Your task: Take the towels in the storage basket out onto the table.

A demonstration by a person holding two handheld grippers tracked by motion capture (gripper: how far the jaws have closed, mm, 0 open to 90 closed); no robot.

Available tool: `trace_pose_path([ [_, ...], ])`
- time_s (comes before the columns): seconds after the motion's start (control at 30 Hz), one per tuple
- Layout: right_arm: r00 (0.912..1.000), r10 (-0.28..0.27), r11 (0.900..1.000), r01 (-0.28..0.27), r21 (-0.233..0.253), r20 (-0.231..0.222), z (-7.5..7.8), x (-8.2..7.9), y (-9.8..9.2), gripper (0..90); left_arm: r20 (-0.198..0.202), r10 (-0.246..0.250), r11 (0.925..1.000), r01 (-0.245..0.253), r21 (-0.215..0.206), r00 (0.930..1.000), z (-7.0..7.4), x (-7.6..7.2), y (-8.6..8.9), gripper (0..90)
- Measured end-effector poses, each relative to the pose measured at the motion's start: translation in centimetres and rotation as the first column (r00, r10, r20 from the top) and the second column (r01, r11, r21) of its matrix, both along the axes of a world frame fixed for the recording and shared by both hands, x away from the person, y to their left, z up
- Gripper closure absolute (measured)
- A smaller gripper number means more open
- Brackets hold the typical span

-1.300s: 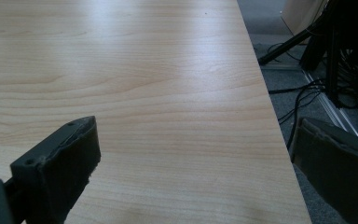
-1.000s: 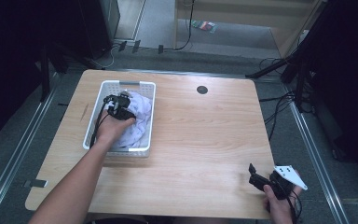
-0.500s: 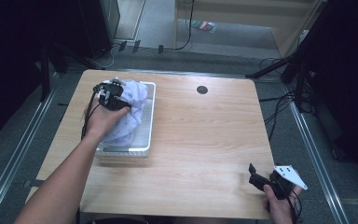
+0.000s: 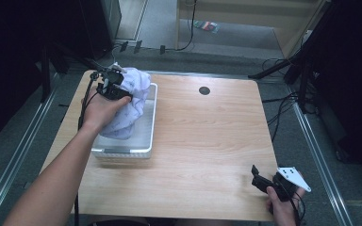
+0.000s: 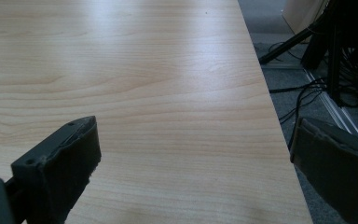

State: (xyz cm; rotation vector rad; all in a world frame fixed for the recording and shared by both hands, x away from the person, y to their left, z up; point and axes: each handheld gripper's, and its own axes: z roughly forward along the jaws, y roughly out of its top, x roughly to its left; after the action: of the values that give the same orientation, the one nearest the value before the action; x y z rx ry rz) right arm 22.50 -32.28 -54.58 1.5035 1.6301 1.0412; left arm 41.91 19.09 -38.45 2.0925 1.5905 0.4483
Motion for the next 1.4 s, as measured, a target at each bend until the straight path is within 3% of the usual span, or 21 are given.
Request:
trace_pose_path([
  [0.5,1.0000,0.006,1.000,-0.006,-0.008,-0.001,0.0,0.0,0.1,1.7,0.001,-0.038,0.9993,0.038,0.000,0.9993,1.9,0.2,-2.1,61.8],
  [0.93,0.9999,0.009,1.000,-0.009,-0.005,-0.008,0.0,0.1,0.2,1.7,-0.004,-0.078,0.9969,0.078,-0.004,0.9969,2.4,0.5,-4.5,61.4],
  [1.4,0.9997,0.023,1.000,-0.023,-0.012,-0.013,0.0,0.1,0.3,1.7,0.008,-0.136,0.9900,0.137,-0.035,0.9906,2.8,0.7,-8.7,61.2],
])
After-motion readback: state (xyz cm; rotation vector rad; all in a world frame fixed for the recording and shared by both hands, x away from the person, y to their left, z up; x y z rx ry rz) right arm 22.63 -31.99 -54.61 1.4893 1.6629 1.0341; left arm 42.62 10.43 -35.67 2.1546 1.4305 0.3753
